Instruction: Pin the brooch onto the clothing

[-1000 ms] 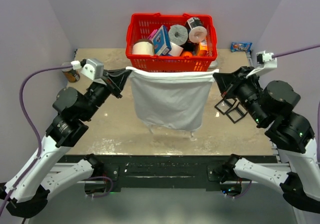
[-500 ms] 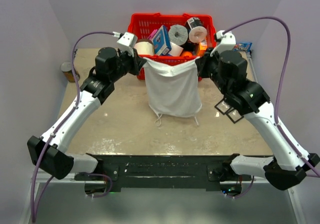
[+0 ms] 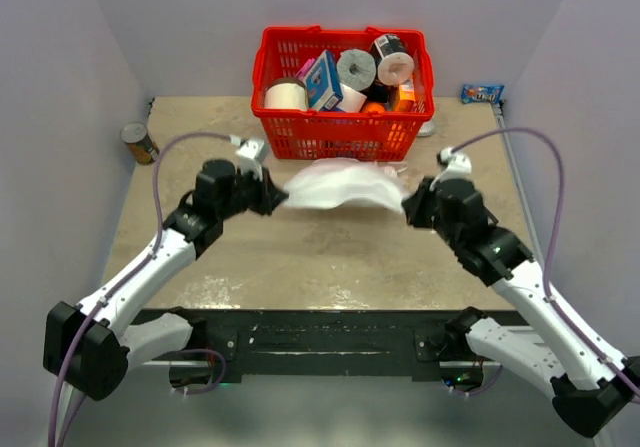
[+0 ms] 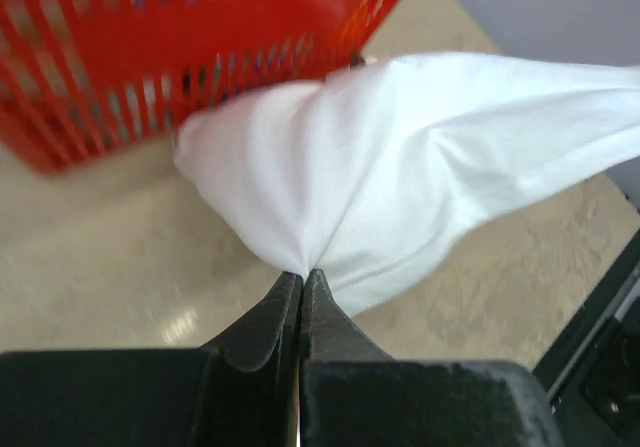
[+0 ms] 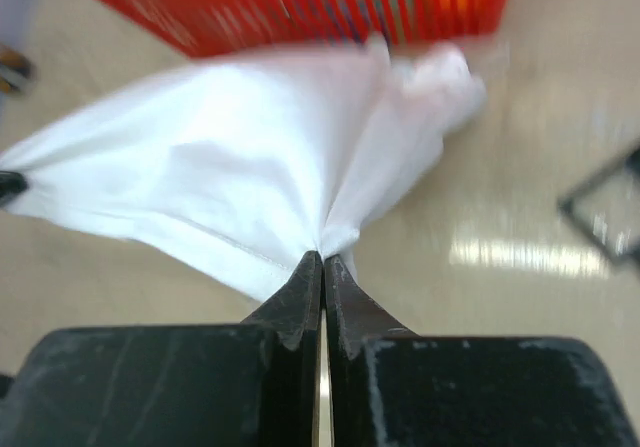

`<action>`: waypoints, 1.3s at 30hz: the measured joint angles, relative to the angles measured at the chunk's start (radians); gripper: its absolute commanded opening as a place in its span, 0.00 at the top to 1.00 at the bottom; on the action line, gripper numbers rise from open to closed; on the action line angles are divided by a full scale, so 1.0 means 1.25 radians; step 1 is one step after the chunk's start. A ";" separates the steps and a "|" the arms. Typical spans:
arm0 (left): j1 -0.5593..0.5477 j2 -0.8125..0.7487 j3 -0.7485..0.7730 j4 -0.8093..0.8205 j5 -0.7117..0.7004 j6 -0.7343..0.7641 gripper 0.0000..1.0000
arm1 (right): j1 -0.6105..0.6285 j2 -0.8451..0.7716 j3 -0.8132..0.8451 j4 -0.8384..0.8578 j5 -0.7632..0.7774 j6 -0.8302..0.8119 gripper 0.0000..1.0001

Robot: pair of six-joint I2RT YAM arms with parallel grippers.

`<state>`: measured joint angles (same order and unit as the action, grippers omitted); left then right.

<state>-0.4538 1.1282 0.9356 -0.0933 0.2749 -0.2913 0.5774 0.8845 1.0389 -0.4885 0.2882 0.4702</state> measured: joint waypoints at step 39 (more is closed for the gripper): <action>-0.133 0.449 0.091 0.238 0.013 -0.085 0.29 | -0.162 0.508 -0.013 0.087 -0.099 0.031 0.48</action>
<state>-0.6197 1.6890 1.0492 0.2043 0.2905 -0.3977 0.3744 1.5192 1.0233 -0.3798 0.1642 0.5095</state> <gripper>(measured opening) 0.749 0.530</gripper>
